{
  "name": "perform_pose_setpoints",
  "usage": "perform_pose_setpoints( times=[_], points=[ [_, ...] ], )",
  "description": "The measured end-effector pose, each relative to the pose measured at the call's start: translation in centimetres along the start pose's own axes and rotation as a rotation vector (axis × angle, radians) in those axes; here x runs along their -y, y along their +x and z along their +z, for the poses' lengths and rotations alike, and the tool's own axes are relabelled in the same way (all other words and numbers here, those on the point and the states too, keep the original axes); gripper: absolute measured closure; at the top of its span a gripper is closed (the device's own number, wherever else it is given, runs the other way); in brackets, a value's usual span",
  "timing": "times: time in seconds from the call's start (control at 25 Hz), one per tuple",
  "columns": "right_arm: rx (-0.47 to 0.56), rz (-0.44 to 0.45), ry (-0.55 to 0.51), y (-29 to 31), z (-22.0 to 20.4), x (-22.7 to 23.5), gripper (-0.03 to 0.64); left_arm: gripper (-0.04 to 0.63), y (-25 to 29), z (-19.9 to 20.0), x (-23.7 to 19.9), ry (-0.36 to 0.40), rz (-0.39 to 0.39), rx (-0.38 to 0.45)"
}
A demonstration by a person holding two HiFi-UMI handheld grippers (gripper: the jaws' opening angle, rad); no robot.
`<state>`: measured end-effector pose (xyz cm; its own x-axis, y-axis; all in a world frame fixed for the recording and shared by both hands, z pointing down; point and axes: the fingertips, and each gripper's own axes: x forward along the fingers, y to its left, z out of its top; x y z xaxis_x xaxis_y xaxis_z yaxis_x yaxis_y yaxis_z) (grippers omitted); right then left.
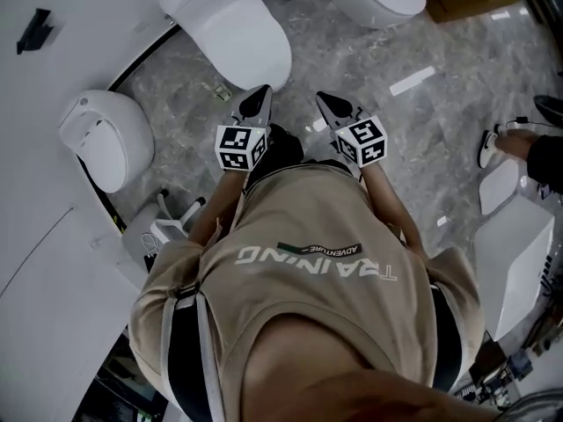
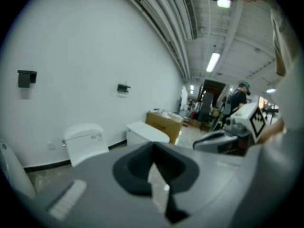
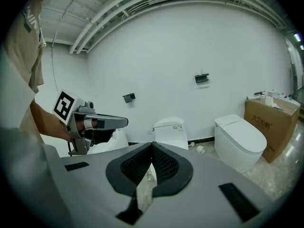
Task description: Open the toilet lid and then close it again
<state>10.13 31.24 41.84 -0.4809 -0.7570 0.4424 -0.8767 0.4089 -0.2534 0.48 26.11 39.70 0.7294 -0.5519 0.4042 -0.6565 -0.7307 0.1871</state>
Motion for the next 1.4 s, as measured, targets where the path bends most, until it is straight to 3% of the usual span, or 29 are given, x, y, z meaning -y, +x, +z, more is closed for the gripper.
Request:
perform_pose_setpoints(
  times=[0.4,0.68,1.12,1.24,1.4],
  points=[
    [-0.085,0.041,-0.067,9.1,1.9,1.1,0.607,0.591,1.7,-0.1,-8.1,-0.074,0.048,0.007],
    [-0.142,0.067,-0.069,12.3,2.7,4.2,0.607,0.591,3.8,0.7,-11.7,-0.074,0.099,-0.007],
    [-0.265,0.284,-0.125,20.8,5.2,11.7,0.607,0.591,6.0,1.9,-17.1,-0.219,0.393,-0.069],
    [-0.306,0.330,-0.166,23.1,4.6,13.5,0.607,0.591,7.8,1.0,-17.6,-0.258,0.428,-0.090],
    [-0.403,0.392,-0.209,25.9,0.8,15.4,0.607,0.591,11.0,-1.8,-18.3,-0.331,0.413,-0.103]
  ],
)
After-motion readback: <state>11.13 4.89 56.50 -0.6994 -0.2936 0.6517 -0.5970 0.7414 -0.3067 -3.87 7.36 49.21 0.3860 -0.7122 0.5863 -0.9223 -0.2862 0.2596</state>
